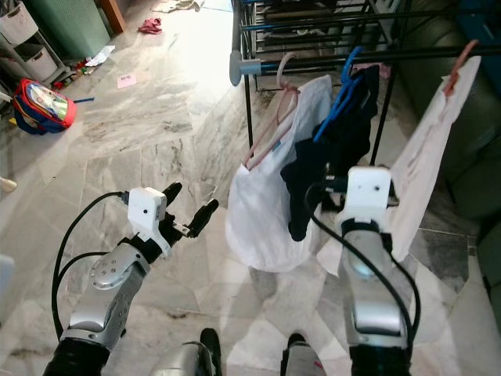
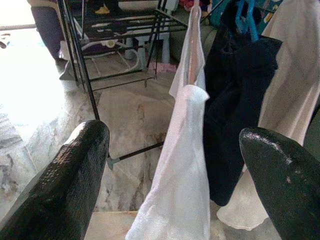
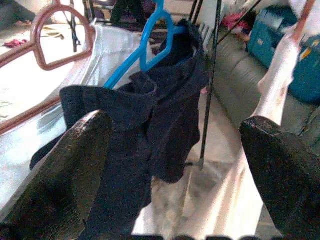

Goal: Hang hanger

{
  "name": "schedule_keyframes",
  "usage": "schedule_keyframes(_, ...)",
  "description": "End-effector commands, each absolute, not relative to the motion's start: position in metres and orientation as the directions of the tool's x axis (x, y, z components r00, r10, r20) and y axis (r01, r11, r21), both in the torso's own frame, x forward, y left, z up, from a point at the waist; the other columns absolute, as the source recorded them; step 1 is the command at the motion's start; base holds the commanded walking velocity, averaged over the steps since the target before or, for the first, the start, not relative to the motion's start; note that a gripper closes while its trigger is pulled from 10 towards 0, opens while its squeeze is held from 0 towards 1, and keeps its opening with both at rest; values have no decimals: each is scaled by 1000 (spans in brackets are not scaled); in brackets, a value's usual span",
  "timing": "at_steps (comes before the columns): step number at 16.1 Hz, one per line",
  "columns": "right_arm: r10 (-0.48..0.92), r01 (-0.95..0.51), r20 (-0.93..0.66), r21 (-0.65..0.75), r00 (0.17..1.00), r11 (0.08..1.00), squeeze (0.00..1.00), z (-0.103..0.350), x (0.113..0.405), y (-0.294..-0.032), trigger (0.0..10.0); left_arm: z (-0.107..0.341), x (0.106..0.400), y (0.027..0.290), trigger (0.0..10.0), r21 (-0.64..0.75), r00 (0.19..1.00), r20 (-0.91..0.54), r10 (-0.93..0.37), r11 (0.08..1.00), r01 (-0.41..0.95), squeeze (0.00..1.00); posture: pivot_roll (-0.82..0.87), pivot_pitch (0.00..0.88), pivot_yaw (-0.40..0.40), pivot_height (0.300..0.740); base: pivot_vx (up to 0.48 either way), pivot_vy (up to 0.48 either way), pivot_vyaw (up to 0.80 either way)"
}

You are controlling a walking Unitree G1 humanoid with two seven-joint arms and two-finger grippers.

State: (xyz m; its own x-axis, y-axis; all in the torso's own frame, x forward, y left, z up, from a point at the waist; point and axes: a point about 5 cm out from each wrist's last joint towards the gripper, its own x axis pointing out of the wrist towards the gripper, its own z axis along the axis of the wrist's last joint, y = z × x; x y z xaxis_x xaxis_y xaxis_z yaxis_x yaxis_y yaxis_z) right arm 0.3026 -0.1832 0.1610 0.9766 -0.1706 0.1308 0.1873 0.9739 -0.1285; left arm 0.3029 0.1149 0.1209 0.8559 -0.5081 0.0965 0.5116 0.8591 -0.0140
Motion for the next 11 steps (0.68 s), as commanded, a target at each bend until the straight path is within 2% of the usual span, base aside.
schedule_keyframes(1,-154,169,118,-127,981,977,0,155,301,-179,10000,120,302,122,10000,7,867,82,-491,870,492,0,-33,309,126,740,315,0,0)
schedule_keyframes(7,-189,211,152,-143,970,967,0,161,296,-188,10000,119,305,117,10000,8,855,79,-513,858,514,0,-56,292,134,740,383,0,0)
schedule_keyframes(11,-193,217,156,-158,969,963,0,159,282,-185,10000,117,302,115,10000,-3,852,80,-518,854,520,0,-63,283,126,740,368,0,0)
